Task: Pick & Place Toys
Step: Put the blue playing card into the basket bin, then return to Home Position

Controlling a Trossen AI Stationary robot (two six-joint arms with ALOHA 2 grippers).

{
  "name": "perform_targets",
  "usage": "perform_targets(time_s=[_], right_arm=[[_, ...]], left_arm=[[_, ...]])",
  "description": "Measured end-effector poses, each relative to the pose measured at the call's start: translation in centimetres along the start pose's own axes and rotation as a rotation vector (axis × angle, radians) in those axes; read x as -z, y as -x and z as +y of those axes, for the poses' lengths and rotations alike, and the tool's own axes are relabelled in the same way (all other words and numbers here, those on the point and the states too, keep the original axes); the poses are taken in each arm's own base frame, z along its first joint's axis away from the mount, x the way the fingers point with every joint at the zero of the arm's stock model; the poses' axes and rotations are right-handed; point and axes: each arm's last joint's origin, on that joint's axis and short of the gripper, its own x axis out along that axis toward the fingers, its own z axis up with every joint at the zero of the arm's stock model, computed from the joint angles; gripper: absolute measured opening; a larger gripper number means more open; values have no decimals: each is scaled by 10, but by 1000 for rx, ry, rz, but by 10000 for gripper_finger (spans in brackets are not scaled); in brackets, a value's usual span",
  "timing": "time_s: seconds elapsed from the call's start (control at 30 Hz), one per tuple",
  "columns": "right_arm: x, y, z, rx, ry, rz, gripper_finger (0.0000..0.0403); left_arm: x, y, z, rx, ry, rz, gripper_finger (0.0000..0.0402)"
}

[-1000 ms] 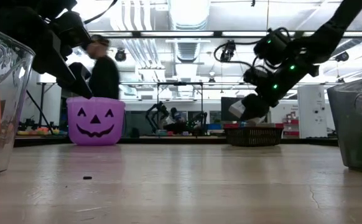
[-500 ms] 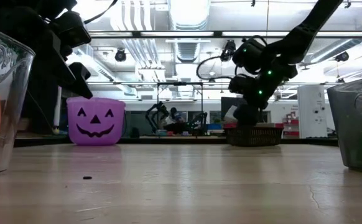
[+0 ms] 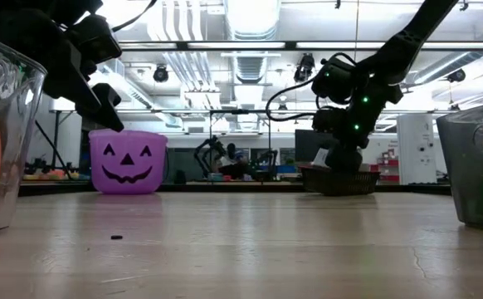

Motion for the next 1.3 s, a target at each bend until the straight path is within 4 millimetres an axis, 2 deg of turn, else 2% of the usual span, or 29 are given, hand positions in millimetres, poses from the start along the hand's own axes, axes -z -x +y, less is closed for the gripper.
perform_targets(time_s=[0.07, 0.13, 0.2, 0.4, 0.53, 0.8, 1.17, 1.23, 1.3], right_arm=[[0, 0, 0, 0, -1, -1, 316], [0, 0, 0, 0, -4, -1, 364], [-2, 1, -1, -2, -13, 2, 377], [-9, 4, -4, -6, 7, 7, 288], [-14, 7, -6, -21, 24, 9, 255], [-22, 19, -7, -63, 82, 60, 249], [-41, 46, -14, -53, 52, -31, 249], [-45, 54, -17, -105, 7, -68, 249], [-47, 61, -17, -264, -48, -123, 249]], left_arm=[[0, 0, 0, 0, 0, 0, 323], [0, 0, 0, 0, 0, 0, 323], [0, 0, 0, 0, 0, 0, 323], [0, 0, 0, 0, 0, 0, 324], [0, 0, 0, 0, 0, 0, 324], [0, 0, 0, 0, 0, 0, 324], [0, 0, 0, 0, 0, 0, 324], [0, 0, 0, 0, 0, 0, 324], [0, 0, 0, 0, 0, 0, 324]])
